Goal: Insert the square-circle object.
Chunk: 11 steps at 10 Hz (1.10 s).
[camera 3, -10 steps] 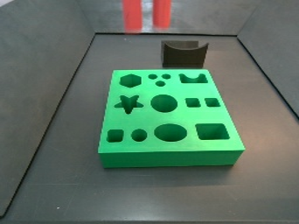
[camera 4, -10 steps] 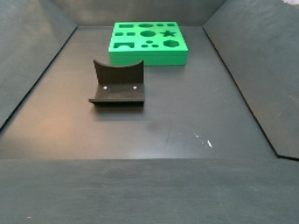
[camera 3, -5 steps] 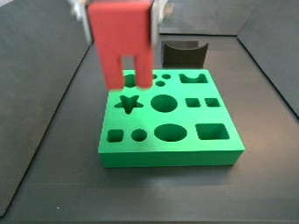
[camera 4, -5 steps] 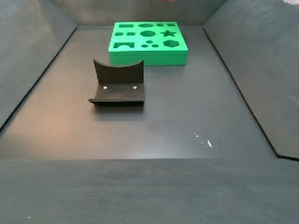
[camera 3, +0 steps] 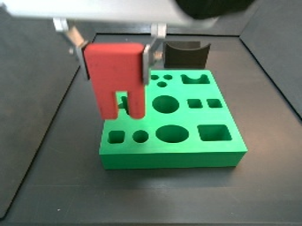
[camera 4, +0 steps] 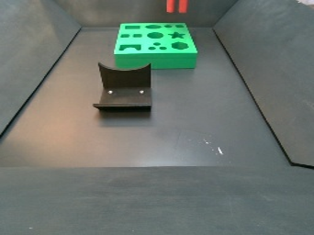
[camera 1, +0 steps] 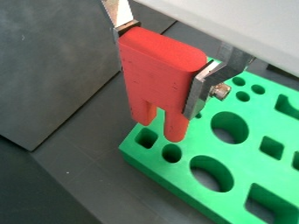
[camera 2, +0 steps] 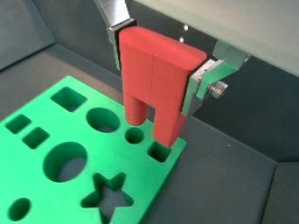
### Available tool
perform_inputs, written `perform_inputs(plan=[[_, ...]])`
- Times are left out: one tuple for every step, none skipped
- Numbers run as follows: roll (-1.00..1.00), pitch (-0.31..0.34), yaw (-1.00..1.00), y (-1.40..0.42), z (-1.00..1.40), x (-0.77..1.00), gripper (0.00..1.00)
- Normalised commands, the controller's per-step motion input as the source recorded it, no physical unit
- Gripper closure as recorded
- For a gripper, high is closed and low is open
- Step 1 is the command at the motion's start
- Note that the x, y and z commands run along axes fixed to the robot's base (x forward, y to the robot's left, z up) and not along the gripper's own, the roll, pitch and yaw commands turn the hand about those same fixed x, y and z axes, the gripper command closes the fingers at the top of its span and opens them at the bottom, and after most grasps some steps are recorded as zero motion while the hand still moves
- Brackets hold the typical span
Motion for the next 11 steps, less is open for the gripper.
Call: perform_inputs(plan=[[0.27, 0.281, 0.0, -0.27, -0.45, 0.23, 1.0], [0.22, 0.363, 0.0, -0.23, -0.35, 0.41, 1.0], [0.15, 0.366, 0.01, 0.0, -0.37, 0.45, 1.0], [0.06, 0.306, 0.01, 0.07, -0.31, 0.34, 1.0], [0.0, 0.14, 0.03, 0.19, -0.17, 0.08, 1.0], [0.0, 0.071, 0.1, 0.03, -0.08, 0.0, 1.0], [0.0, 0.03, 0.15, 0.0, -0.15, 0.0, 1.0], [0.0, -0.007, 0.12, 0.0, -0.31, -0.22, 1.0], [0.0, -0.007, 0.12, 0.0, -0.29, -0.19, 1.0], [-0.03, 0.0, 0.09, 0.0, -0.37, 0.0, 1.0], [-0.03, 0.0, 0.0, -0.11, -0.47, 0.15, 1.0]])
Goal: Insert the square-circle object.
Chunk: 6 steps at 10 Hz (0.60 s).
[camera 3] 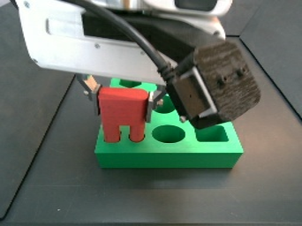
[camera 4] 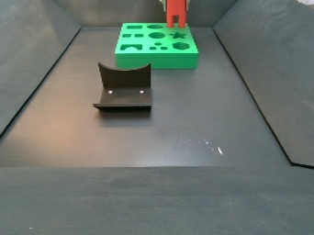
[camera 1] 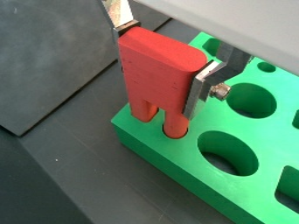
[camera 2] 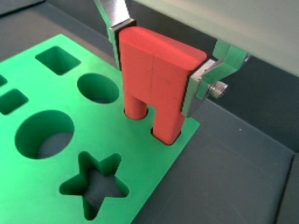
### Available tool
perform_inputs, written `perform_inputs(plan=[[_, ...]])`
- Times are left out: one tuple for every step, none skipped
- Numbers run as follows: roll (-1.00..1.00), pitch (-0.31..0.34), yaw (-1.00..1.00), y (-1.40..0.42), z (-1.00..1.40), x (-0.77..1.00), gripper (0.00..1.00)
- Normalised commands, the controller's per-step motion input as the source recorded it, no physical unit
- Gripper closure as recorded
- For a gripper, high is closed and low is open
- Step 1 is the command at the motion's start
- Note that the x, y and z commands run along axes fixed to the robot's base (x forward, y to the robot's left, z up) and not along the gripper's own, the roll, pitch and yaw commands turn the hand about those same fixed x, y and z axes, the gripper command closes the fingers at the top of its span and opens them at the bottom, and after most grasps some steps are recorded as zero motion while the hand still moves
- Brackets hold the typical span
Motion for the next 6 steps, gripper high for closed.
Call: perform_inputs(plan=[[-0.11, -0.046, -0.1, 0.0, -0.39, 0.06, 1.0], [-0.01, -0.076, -0.2, 0.05, -0.4, -0.05, 1.0], [0.02, -0.024, -0.14, 0.01, -0.48, 0.0, 1.0], [0.0, -0.087, -0.11, 0.0, -0.37, -0.07, 1.0], [0.02, 0.0, 0.0, -0.01, 0.0, 0.0, 1.0], [0.0, 0.0, 0.0, 0.0, 0.0, 0.0, 1.0]])
